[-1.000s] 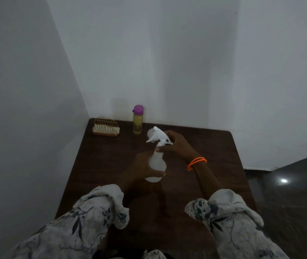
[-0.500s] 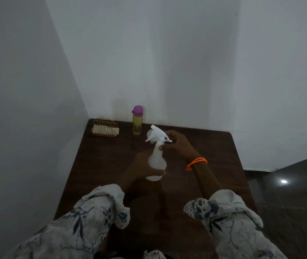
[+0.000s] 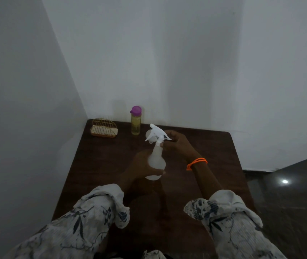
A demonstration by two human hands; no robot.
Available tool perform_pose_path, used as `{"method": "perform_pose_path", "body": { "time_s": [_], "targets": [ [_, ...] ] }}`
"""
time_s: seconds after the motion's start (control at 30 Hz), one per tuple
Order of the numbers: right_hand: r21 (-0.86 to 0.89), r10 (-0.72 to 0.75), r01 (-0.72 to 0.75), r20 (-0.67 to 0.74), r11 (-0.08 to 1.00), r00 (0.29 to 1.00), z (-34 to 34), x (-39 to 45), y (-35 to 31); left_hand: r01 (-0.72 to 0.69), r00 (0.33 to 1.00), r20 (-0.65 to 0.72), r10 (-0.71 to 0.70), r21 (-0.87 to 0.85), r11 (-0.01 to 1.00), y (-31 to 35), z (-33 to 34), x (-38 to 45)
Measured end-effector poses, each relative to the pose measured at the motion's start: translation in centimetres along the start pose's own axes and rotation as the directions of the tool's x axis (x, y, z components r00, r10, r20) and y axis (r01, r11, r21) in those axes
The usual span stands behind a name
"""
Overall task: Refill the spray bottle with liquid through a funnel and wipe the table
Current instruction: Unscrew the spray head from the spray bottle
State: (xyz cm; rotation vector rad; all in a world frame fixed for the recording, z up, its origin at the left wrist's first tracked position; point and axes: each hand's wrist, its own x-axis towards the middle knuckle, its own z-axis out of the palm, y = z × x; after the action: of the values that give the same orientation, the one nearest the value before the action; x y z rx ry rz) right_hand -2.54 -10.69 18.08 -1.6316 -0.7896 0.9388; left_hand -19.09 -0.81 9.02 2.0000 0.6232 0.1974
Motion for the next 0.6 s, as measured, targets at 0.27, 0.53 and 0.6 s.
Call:
{"method": "perform_pose_path", "body": {
  "time_s": [0.27, 0.53, 0.6],
  "targets": [
    [0.007, -0.032, 0.032, -0.091, 0.999, 0.995, 0.1, -0.6, -1.0, -0.008, 0.999, -0.053, 0.011, 0.065, 0.998, -0.3, 0.5, 0.1],
    [-0.015, -0.068, 0.067, -0.269, 0.998, 0.961, -0.7, -0.8, -2.0, 0.019, 0.999, -0.048, -0.014, 0.108, 0.994, -0.3, 0.5, 0.1],
    [-0.002, -0.066, 0.068, -0.314, 0.998, 0.947, -0.6, -1.0, -2.2, -0.006, 0.999, -0.037, 0.010, 0.116, 0.993, -0.3, 0.5, 0.0]
  ]
}}
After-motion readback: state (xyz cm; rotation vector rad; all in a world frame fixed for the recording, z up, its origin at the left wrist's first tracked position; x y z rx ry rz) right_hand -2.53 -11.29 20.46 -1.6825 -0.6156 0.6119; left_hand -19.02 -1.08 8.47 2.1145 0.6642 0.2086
